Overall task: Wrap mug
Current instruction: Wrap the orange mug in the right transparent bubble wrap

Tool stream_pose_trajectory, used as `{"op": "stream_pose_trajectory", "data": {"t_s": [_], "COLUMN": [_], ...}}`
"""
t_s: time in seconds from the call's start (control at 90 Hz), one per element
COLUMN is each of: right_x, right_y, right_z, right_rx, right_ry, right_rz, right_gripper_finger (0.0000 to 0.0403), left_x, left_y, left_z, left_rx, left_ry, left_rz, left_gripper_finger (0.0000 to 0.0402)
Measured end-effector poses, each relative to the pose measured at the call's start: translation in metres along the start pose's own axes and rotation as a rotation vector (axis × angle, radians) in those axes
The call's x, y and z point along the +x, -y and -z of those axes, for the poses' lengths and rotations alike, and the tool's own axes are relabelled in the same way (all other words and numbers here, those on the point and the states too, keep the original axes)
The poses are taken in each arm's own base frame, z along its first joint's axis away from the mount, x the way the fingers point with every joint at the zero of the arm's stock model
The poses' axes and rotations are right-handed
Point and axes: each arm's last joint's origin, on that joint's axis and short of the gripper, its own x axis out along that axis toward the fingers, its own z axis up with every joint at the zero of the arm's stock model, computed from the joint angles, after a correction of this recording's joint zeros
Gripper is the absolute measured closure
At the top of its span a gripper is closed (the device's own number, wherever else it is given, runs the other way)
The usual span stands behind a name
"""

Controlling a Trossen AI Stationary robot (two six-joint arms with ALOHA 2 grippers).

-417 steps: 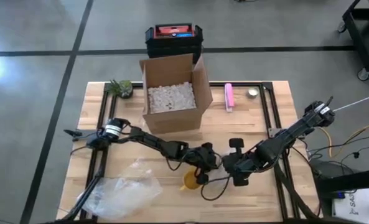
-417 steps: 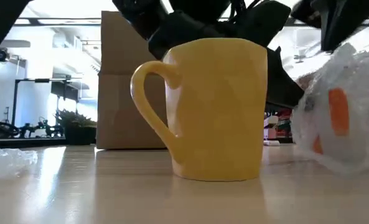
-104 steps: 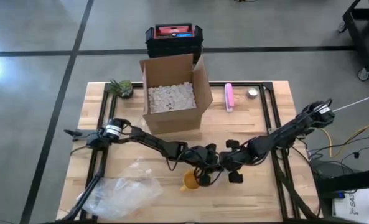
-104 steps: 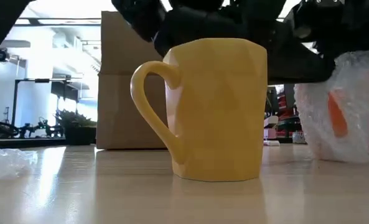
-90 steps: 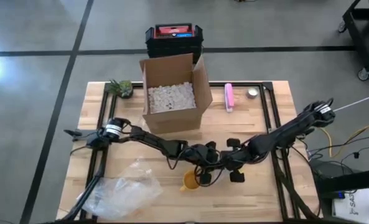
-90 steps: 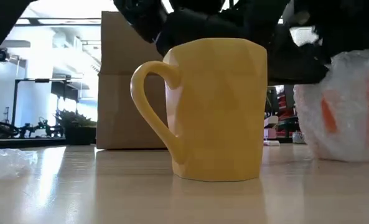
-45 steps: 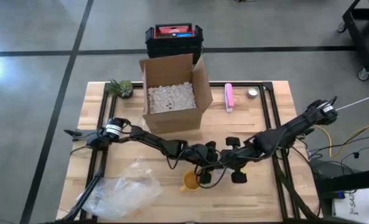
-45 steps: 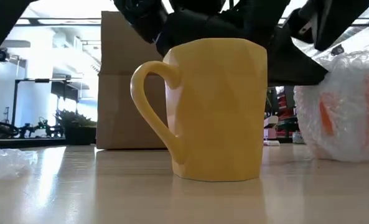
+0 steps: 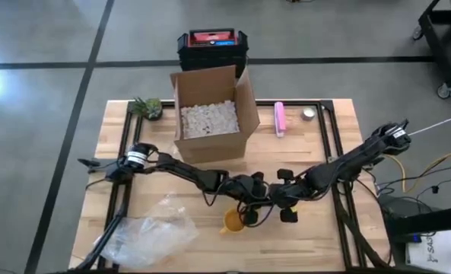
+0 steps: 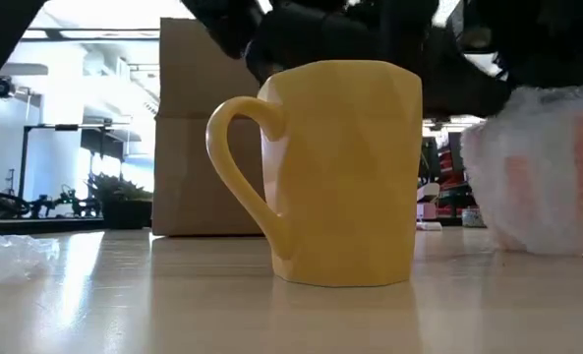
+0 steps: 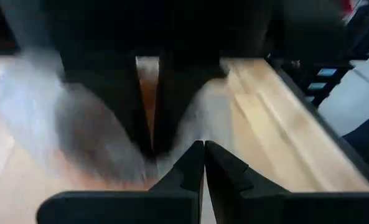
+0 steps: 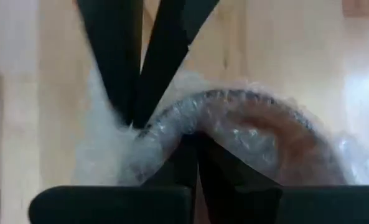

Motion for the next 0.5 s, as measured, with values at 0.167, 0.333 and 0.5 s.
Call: {"op": "stream_pose_trajectory", "data": {"t_s": [0.167, 0.333, 0.5], "right_x": [0.003, 0.003, 0.003], "right_y": [-0.001, -0.001, -0.001], "right_z": [-0.001, -0.001, -0.002], "right_rx": [-0.006, -0.002, 0.01], "right_ry": [0.037, 0.037, 0.047], "right_rz": [-0.02, -0.02, -0.025], "right_gripper_finger": [0.0403, 0.0403, 0.0403], "left_x": [-0.011, -0.008, 0.005], "left_y": [0.003, 0.003, 0.0], "left_z": [-0.016, -0.012, 0.01], "left_rx": [0.004, 0.004, -0.011], "left_ry": [0.028, 0.015, -0.04], "left_rz": [0.005, 0.003, -0.002], "left_gripper_finger": [0.0402, 0.0402, 0.0402]}}
